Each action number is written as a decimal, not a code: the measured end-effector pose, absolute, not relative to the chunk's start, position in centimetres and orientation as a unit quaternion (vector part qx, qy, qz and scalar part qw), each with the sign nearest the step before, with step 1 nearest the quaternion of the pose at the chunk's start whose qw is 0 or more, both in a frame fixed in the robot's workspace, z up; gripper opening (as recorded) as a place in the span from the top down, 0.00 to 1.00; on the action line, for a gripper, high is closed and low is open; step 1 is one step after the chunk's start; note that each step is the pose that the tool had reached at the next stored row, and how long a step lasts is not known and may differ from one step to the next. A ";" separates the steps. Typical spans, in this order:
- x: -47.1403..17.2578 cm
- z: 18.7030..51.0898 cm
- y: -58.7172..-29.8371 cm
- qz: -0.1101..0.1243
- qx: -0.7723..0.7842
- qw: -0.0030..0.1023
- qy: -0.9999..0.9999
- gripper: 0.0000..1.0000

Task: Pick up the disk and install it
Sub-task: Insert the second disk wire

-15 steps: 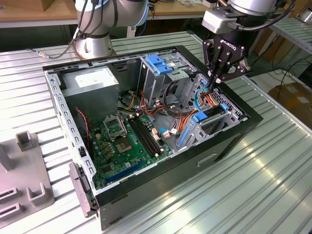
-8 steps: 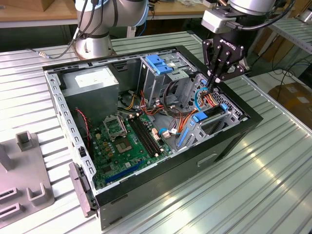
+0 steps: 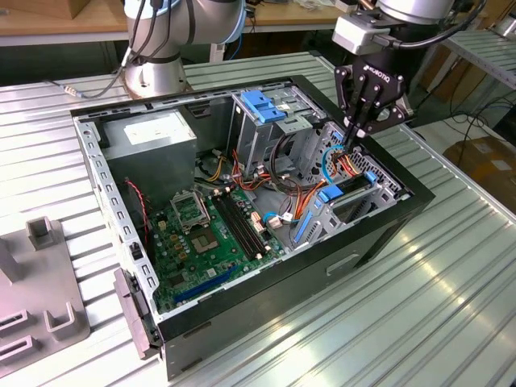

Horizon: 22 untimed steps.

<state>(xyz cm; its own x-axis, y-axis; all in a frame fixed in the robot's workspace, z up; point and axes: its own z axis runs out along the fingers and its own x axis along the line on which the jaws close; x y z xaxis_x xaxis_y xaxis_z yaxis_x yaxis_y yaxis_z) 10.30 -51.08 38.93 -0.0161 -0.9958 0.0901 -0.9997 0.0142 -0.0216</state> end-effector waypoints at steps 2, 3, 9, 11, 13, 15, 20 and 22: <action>10.4 38.9 -50.7 0.045 0.701 0.030 -0.711 0.83; 10.4 38.9 -50.6 0.046 0.701 0.031 -0.711 0.83; 10.4 38.3 -50.3 0.065 0.700 0.050 -0.710 0.83; 10.4 38.2 -50.2 0.066 0.700 0.051 -0.710 0.83; 10.4 38.1 -50.1 0.066 0.700 0.051 -0.710 0.83; 10.4 38.1 -50.1 0.066 0.700 0.051 -0.710 0.83; 10.4 38.1 -50.0 0.066 0.700 0.051 -0.710 0.75; 10.4 38.1 -50.0 0.065 0.700 0.050 -0.710 0.75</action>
<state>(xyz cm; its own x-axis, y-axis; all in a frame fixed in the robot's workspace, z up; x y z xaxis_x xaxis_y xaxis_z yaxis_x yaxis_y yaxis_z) 10.42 -49.97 38.07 -0.0161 -0.9865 0.1629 -0.9997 0.0126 -0.0227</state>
